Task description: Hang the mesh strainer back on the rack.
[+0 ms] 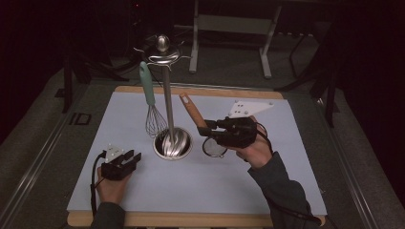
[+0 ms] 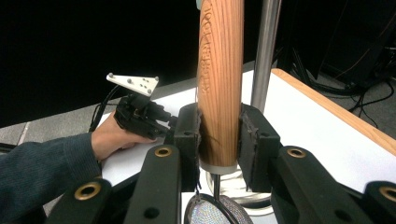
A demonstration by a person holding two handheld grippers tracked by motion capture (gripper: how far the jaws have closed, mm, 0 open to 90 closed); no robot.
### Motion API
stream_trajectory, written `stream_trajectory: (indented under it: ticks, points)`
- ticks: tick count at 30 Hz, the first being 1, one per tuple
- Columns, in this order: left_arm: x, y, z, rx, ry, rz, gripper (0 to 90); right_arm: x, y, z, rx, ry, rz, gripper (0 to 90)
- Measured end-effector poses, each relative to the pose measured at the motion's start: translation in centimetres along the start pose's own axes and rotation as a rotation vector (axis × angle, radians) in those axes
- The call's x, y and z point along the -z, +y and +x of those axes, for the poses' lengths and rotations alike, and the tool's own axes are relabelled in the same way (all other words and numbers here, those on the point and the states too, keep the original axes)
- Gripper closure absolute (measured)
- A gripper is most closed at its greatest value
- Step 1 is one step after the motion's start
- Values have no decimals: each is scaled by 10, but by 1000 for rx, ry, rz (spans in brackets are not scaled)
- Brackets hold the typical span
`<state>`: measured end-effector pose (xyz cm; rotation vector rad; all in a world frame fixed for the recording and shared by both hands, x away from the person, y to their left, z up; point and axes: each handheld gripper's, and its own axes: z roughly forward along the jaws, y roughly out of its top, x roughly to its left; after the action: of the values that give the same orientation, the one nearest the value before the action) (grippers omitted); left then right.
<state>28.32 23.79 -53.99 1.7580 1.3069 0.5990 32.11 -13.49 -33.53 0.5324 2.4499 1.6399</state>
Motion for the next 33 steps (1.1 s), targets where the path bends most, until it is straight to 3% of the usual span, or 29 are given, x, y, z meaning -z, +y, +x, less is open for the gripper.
stream_trajectory:
  ticks: [33]
  points:
    - [0,0,0,-2,-2,1,639,5,31,2,19,10,-89,714]
